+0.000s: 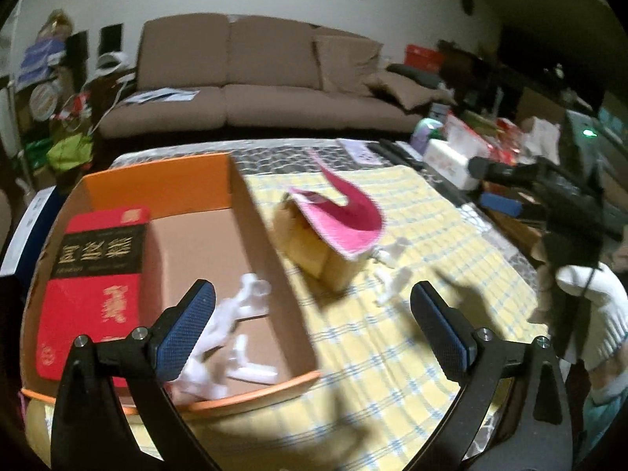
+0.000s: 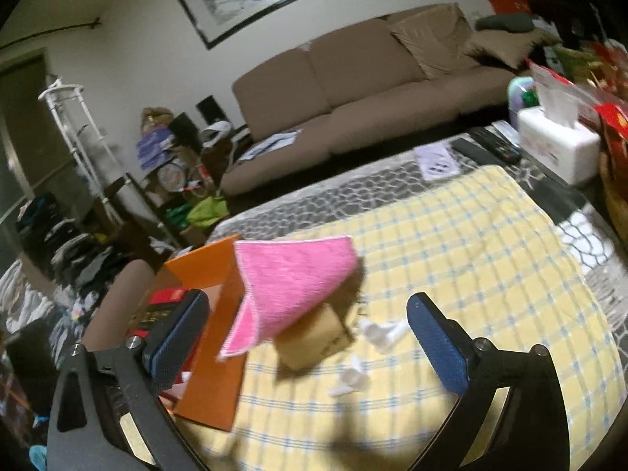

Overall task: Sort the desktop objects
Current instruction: 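Move both tools back to the remaining white connectors, then close the right tool on a white connector while the left tool grasps another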

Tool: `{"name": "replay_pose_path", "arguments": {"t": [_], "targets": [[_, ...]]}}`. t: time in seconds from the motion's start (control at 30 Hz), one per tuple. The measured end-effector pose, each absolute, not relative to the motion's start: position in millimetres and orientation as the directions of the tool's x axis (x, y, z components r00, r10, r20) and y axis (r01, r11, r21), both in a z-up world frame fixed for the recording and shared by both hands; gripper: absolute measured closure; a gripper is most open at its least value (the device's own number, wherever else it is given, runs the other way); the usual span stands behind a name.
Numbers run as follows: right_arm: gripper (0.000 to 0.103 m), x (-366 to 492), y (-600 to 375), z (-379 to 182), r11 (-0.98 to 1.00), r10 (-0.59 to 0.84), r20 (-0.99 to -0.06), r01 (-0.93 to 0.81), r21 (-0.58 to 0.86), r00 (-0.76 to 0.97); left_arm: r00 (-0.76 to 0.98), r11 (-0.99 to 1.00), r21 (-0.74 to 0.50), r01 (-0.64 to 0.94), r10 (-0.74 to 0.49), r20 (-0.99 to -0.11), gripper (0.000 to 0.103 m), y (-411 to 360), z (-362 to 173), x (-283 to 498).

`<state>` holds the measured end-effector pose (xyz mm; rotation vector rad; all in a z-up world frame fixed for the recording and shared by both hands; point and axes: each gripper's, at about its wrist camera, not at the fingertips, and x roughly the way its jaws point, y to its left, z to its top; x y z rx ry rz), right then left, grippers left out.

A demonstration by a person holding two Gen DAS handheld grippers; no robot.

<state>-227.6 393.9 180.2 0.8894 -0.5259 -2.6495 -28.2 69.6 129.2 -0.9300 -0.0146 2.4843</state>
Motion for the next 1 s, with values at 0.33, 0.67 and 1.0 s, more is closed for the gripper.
{"name": "replay_pose_path", "arguments": {"t": [0.33, 0.67, 1.0], "targets": [[0.001, -230.4, 419.8, 155.5, -0.919, -0.318, -0.585, 0.093, 0.382, -0.746, -0.596, -0.823, -0.104, -0.558, 0.485, -0.64, 0.003, 136.9, 119.3, -8.6], [0.027, -248.2, 425.2, 125.5, -0.941, -0.281, -0.659, 0.064, 0.333, -0.698, -0.524, -0.794, -0.146, -0.59, 0.514, -0.679, 0.009, 178.2, 93.3, -12.2], [0.058, -264.2, 388.4, 95.0, -0.962, -0.271, -0.716, 0.158, 0.223, -0.644, -0.516, -0.821, -0.191, -0.538, 0.499, -0.697, 0.036, 196.2, 67.7, -43.6]]}}
